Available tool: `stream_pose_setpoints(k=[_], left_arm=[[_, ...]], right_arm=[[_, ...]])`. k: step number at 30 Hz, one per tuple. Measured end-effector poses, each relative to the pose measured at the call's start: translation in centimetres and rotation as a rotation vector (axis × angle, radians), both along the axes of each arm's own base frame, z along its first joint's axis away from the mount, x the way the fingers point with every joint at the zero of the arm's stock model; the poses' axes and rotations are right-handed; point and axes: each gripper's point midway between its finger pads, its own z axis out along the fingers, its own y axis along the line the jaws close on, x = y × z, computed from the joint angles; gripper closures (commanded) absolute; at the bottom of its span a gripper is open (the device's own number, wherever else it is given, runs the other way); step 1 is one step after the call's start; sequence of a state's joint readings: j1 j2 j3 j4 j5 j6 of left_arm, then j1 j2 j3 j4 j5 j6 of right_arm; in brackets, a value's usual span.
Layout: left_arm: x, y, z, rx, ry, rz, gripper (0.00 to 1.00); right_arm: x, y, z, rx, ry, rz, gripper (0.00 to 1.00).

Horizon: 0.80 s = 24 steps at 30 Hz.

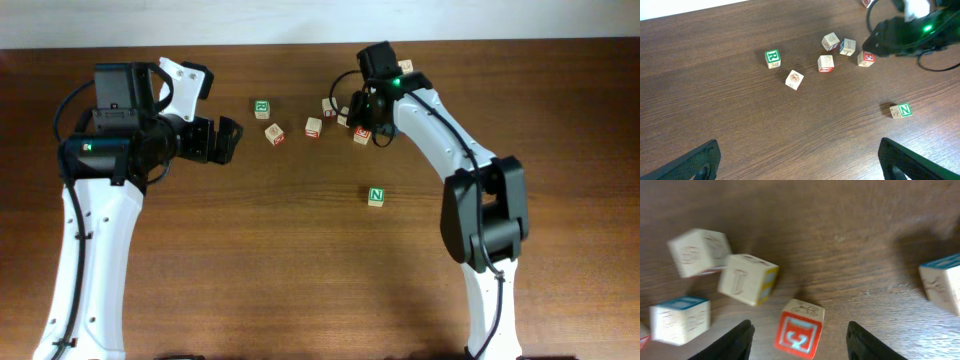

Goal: Rotate 4 blocks

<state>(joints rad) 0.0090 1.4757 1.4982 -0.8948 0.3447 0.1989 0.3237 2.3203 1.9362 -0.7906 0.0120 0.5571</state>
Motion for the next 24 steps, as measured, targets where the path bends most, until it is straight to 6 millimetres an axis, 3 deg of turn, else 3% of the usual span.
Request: stream_pose_setpoints(k=[3, 10, 16, 20, 24], left_arm=[[0.0, 0.0, 0.0, 0.0, 0.0, 0.0, 0.01], [0.0, 0.0, 0.0, 0.0, 0.0, 0.0, 0.01], [0.0, 0.0, 0.0, 0.0, 0.0, 0.0, 0.01], [0.0, 0.0, 0.0, 0.0, 0.0, 0.0, 0.01], [0.0, 0.0, 0.0, 0.0, 0.0, 0.0, 0.01]], right_arm=[[-0.3, -0.2, -1.6, -0.008, 0.031, -0.017, 0.53], [-0.6, 0.3, -1.8, -0.012, 0.038, -0.013, 0.71], [-2.0, 0.9, -2.1, -0.007, 0.091, 0.009, 0.73], [-4.2, 2.1, -2.1, 0.027, 0.181, 0.042, 0.73], [-8.1, 3.6, -2.2, 0.022, 0.309, 0.089, 0.72]])
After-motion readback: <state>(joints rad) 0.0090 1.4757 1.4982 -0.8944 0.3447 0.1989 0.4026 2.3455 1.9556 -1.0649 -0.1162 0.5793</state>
